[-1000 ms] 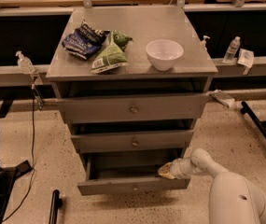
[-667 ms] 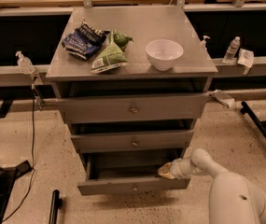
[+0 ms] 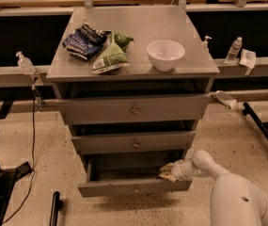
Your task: Open bottom drawer
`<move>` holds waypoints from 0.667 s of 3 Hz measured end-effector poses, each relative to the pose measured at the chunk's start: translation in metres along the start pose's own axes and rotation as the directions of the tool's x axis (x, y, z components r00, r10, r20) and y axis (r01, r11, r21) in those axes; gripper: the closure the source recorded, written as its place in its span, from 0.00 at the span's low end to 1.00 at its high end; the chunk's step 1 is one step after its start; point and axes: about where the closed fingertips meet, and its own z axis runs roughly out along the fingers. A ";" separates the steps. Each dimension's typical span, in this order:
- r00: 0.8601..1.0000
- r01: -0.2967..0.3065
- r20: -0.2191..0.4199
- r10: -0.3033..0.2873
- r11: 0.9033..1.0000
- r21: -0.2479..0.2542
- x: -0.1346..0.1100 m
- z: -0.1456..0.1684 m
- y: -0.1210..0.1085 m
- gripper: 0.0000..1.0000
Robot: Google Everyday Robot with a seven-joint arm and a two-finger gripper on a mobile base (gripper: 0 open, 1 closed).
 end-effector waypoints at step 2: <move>1.000 0.007 -0.002 -0.007 1.000 -0.003 -0.002 0.002 0.000 0.03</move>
Offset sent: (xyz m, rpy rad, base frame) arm 0.0004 0.0003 -0.0001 0.0001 0.0001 0.0001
